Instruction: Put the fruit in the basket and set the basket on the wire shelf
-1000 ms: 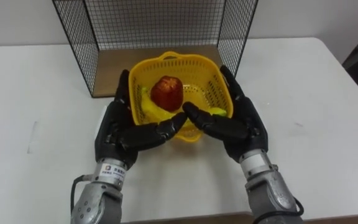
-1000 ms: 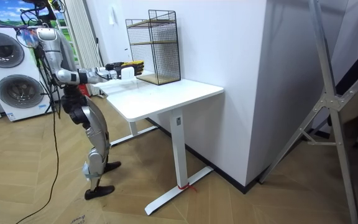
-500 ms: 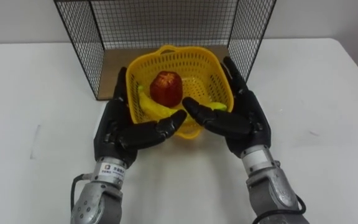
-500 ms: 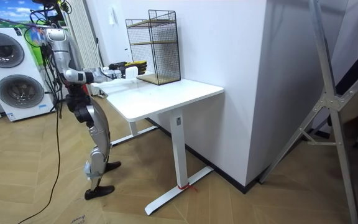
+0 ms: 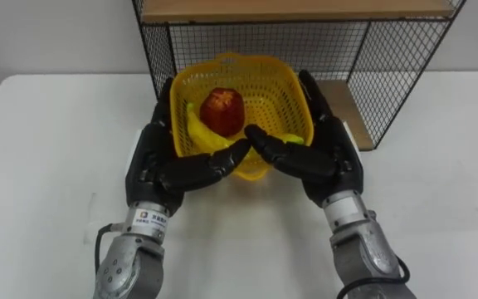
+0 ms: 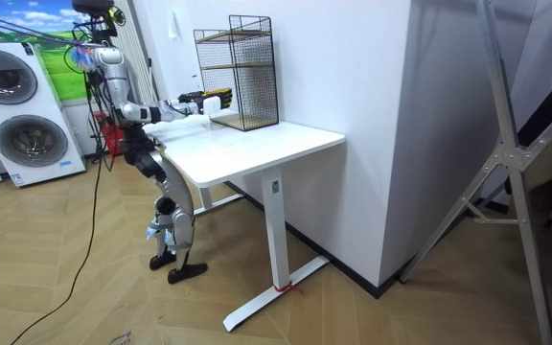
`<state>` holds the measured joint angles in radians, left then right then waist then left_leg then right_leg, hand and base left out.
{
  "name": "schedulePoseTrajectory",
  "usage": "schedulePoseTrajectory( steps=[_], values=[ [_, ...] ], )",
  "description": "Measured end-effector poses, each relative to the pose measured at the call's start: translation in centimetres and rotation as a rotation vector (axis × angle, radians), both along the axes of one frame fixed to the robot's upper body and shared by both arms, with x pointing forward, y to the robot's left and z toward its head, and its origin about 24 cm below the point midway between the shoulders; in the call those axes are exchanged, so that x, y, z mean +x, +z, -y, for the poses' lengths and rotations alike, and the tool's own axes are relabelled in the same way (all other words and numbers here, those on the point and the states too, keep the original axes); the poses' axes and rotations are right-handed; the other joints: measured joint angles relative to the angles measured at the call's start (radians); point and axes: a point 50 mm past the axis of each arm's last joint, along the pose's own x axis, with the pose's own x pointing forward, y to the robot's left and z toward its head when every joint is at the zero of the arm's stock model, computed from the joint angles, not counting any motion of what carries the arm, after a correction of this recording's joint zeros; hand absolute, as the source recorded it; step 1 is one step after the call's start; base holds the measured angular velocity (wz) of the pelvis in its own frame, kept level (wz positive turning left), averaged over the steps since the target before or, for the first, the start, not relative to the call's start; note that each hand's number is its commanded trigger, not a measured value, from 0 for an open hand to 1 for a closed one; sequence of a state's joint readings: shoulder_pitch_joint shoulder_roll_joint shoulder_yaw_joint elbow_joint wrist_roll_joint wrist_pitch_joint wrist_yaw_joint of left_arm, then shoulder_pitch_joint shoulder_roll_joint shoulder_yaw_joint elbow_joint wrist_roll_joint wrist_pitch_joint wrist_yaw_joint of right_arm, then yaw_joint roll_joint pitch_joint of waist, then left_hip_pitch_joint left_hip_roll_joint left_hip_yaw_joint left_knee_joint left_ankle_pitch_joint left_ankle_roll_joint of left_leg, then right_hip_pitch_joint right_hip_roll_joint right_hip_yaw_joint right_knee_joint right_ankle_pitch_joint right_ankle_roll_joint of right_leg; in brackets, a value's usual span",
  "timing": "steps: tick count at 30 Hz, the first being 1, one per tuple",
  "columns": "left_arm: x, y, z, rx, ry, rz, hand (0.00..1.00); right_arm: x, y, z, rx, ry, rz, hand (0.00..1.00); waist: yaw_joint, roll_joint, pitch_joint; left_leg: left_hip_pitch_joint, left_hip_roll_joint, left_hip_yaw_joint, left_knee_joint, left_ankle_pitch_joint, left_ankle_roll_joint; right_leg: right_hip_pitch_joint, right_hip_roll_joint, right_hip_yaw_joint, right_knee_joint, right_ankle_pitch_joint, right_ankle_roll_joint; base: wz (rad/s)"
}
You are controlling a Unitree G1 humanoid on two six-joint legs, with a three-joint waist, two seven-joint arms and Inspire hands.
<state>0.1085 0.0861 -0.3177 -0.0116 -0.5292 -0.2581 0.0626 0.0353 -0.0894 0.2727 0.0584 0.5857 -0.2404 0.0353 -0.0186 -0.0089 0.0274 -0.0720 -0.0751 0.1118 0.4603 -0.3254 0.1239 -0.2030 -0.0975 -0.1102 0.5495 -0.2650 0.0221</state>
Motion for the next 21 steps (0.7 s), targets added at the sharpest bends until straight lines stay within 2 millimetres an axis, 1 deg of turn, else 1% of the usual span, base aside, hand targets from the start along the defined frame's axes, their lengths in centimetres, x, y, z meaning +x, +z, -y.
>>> schedulePoseTrajectory(
  steps=[1, 3, 4, 6, 9, 10, 12, 13, 15, 16, 17, 19, 21],
  values=[
    [0.07, 0.06, -0.06, 0.004, -0.001, 0.002, 0.00, 0.13, 0.11, -0.05, -0.003, 0.003, 0.003, 0.00, -0.002, 0.006, -0.0005, 0.014, 0.009, 0.000, -0.022, 0.000, 0.000, 0.013, 0.013, 0.003, -0.028, 0.013, -0.003, -0.19],
    [0.06, 0.05, -0.06, 0.004, -0.002, 0.002, 0.00, 0.14, 0.11, -0.08, -0.002, 0.003, 0.002, 0.00, -0.003, -0.002, -0.0022, 0.043, 0.016, 0.000, -0.060, 0.003, -0.005, 0.037, 0.026, 0.013, -0.059, 0.018, -0.004, -0.15],
    [0.06, 0.01, -0.03, 0.005, -0.004, -0.002, 0.00, 0.14, 0.10, -0.07, -0.003, 0.002, 0.000, 0.00, -0.003, -0.005, -0.0044, 0.058, 0.020, 0.006, -0.076, 0.005, -0.008, 0.048, 0.033, 0.020, -0.072, 0.020, -0.004, -0.16],
    [0.21, 0.18, -0.02, 0.004, -0.004, 0.005, 0.00, 0.35, 0.28, -0.13, -0.003, 0.003, 0.004, 0.00, -0.002, -0.006, -0.0046, 0.065, 0.029, 0.022, -0.092, 0.007, -0.011, 0.052, 0.048, 0.026, -0.096, 0.035, -0.008, -0.22],
    [0.16, 0.10, 0.00, 0.005, -0.006, -0.001, 0.00, 0.27, 0.16, -0.12, -0.003, 0.000, -0.004, 0.00, -0.003, -0.008, -0.0068, 0.072, 0.036, 0.027, -0.103, 0.011, -0.013, 0.064, 0.053, 0.028, -0.122, 0.051, -0.010, -0.12],
    [0.16, 0.10, -0.02, 0.006, -0.006, -0.001, 0.00, 0.26, 0.15, -0.14, -0.003, 0.001, -0.005, 0.00, -0.002, -0.009, -0.0078, 0.081, 0.041, 0.035, -0.111, 0.011, -0.014, 0.071, 0.059, 0.028, -0.130, 0.058, -0.012, -0.14],
    [0.17, 0.10, -0.02, 0.006, -0.006, -0.001, 0.00, 0.27, 0.15, -0.15, -0.003, 0.001, -0.005, 0.00, -0.002, -0.009, -0.0117, 0.088, 0.047, 0.038, -0.119, 0.012, -0.015, 0.084, 0.066, 0.029, -0.151, 0.069, -0.013, -0.11],
    [0.17, 0.11, -0.01, 0.006, -0.007, 0.000, 0.00, 0.27, 0.16, -0.14, -0.003, 0.001, -0.005, 0.00, -0.004, -0.009, -0.0152, 0.092, 0.048, 0.039, -0.125, 0.012, -0.016, 0.088, 0.068, 0.029, -0.157, 0.074, -0.013, -0.04],
    [0.16, 0.09, 0.02, 0.006, -0.009, -0.001, 0.00, 0.22, 0.10, -0.12, -0.002, 0.000, -0.007, 0.00, -0.007, -0.006, -0.0176, 0.102, 0.050, 0.040, -0.133, 0.013, -0.016, 0.100, 0.072, 0.029, -0.169, 0.079, -0.013, -0.02],
    [0.17, 0.10, 0.04, 0.006, -0.010, -0.001, 0.00, 0.23, 0.12, -0.10, -0.002, -0.003, -0.008, 0.00, -0.007, 0.001, -0.0236, 0.101, 0.052, 0.041, -0.135, 0.013, -0.016, 0.103, 0.079, 0.027, -0.178, 0.087, -0.013, 0.00],
    [0.18, 0.12, 0.05, 0.006, -0.010, -0.001, 0.00, 0.23, 0.19, -0.12, -0.001, -0.005, -0.006, 0.00, -0.011, 0.008, -0.0258, 0.103, 0.054, 0.041, -0.137, 0.013, -0.015, 0.113, 0.082, 0.026, -0.193, 0.092, -0.012, 0.00],
    [0.19, 0.11, 0.05, 0.007, -0.011, -0.001, 0.00, 0.23, 0.18, -0.15, 0.000, -0.010, -0.009, 0.00, -0.012, 0.015, -0.0259, 0.115, 0.055, 0.040, -0.146, 0.015, -0.014, 0.127, 0.083, 0.026, -0.205, 0.096, -0.011, 0.00],
    [0.20, 0.10, 0.06, 0.007, -0.012, -0.003, 0.00, 0.23, 0.16, -0.20, 0.002, -0.016, -0.013, 0.00, -0.015, 0.016, -0.0253, 0.122, 0.053, 0.040, -0.160, 0.021, -0.015, 0.132, 0.083, 0.026, -0.208, 0.099, -0.011, 0.00]
  ],
)
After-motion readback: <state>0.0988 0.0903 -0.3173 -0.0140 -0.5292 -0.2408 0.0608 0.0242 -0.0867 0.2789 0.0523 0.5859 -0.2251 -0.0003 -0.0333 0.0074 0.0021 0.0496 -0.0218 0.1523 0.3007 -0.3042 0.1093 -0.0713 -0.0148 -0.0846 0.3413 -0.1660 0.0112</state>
